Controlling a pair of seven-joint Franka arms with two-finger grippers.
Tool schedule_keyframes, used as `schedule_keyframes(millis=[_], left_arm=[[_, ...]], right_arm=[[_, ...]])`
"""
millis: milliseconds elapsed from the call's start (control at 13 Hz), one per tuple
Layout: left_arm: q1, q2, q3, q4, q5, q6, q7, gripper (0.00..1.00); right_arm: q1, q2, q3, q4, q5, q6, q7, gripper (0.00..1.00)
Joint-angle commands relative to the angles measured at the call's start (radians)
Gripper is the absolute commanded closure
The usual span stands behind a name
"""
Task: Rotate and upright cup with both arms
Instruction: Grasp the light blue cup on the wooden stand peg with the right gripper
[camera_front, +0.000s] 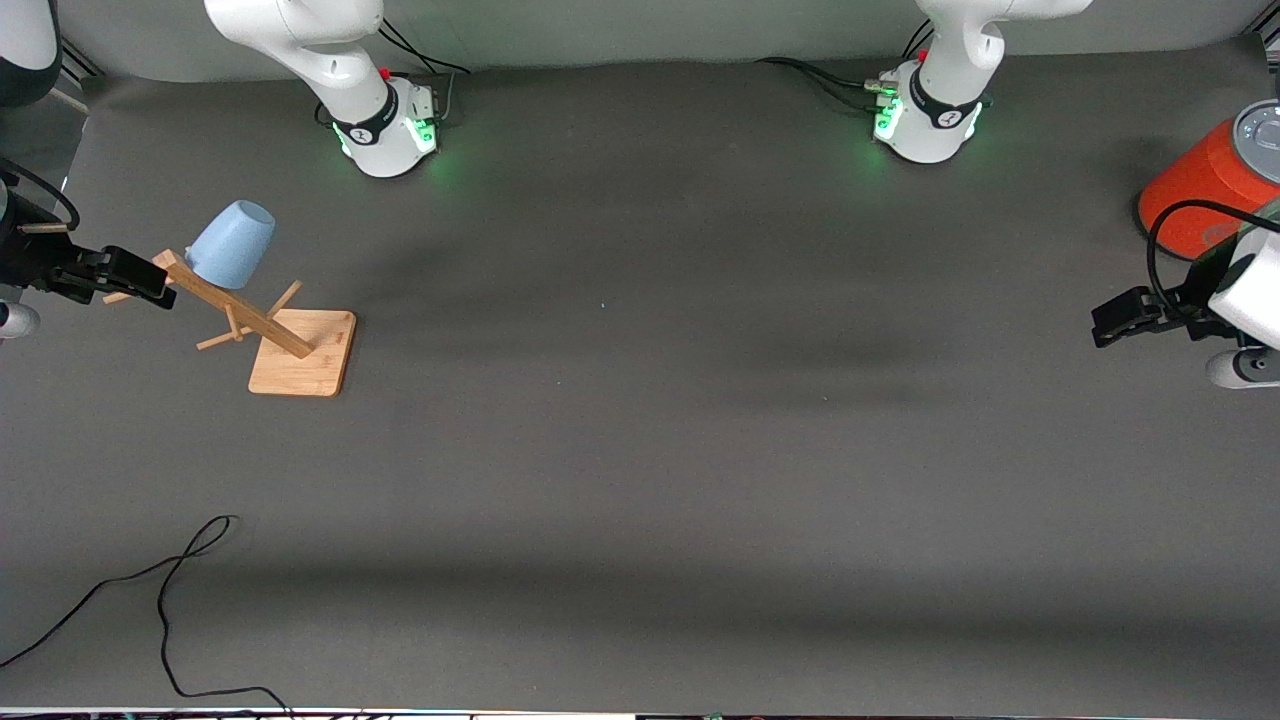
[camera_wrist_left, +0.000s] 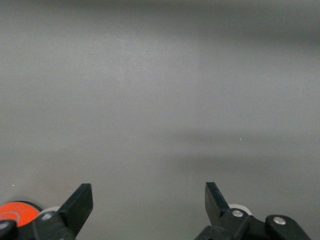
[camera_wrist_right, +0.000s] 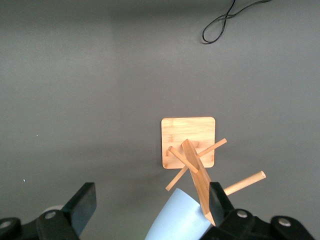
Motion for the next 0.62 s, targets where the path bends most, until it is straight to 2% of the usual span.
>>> schedule_keyframes(millis=[0, 538], left_arm=[[-0.001, -0.010, 0.003, 0.008, -0.008, -0.022, 0.005, 0.00], [-0.001, -0.010, 0.003, 0.006, -0.007, -0.022, 0.005, 0.00]], right_arm=[[0.013, -0.002, -0.011, 0.012, 0.019, -0.015, 0.020, 0.00], [0.016, -0.021, -0.009, -0.026, 0.019, -0.017, 0.037, 0.00]])
